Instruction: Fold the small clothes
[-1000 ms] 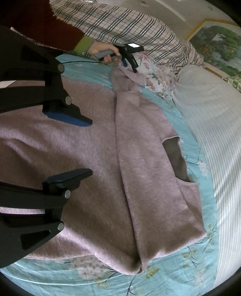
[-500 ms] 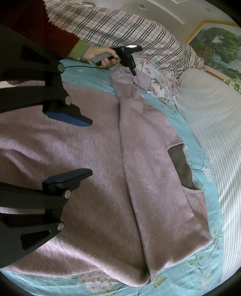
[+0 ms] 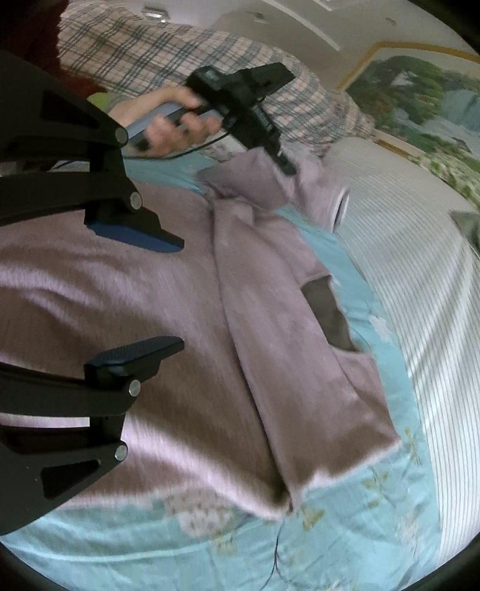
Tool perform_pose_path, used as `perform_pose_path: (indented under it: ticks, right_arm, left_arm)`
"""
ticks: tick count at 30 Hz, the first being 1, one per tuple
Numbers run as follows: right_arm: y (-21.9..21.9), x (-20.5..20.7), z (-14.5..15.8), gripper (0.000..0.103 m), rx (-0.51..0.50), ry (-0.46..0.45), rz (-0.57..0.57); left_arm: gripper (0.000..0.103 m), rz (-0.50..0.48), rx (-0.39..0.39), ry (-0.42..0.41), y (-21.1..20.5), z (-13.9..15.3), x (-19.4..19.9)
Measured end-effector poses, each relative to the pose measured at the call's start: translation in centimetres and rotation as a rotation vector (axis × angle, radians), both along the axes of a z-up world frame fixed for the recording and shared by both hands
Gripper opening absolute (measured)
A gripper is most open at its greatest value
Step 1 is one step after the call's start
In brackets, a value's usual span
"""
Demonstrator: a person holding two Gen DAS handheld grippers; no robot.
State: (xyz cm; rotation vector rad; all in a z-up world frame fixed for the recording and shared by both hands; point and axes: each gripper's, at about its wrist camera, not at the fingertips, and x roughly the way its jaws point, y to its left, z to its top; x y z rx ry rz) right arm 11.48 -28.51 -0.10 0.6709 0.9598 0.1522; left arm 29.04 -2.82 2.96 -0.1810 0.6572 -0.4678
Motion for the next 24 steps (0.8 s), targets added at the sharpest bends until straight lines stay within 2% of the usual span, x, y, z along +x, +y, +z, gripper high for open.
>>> perform_pose_path:
  ticks: [3,7,10,12,15,17,19,21,24]
  right_arm:
    - [-1.5,0.0,-0.3,0.049,0.012,0.001,-0.038]
    - [-3.1,0.8,-0.8,0.049,0.018,0.004,-0.078]
    - [-3.8,2.0,-1.1,0.049,0.013,0.017,-0.102]
    - [-3.8,2.6,-1.1,0.049,0.016,0.019,-0.107]
    - [-3.6,4.4,-1.3,0.049,0.071,0.027,-0.109]
    - [-3.0,5.6,-1.8,0.062,0.107,0.037,-0.104]
    - [-2.3,6.6,-2.4,0.067,0.153,0.051,-0.104]
    - [-1.4,7.7,-3.3,0.067,0.174,0.074,-0.101]
    - [-0.8,9.2,-4.7,0.067,0.229,0.090,-0.118]
  left_arm:
    - [0.012,-0.024,0.084,0.024,-3.9,-2.5,0.1]
    - [0.017,-0.043,0.162,0.081,-6.8,-5.9,1.2]
    - [0.039,-0.067,0.195,0.133,-7.2,-7.9,1.3]
    - [0.059,-0.090,0.200,0.151,-6.8,-8.5,0.3]
    - [0.070,-0.097,0.211,0.112,-5.6,-7.8,-2.1]
    - [0.072,-0.076,0.220,0.085,-4.0,-7.3,-3.8]
    - [0.072,-0.047,0.213,0.068,-2.1,-6.7,-4.9]
    - [0.072,0.019,0.211,0.055,0.4,-6.4,-5.6]
    - [0.072,0.176,0.191,0.077,5.3,-6.6,-5.6]
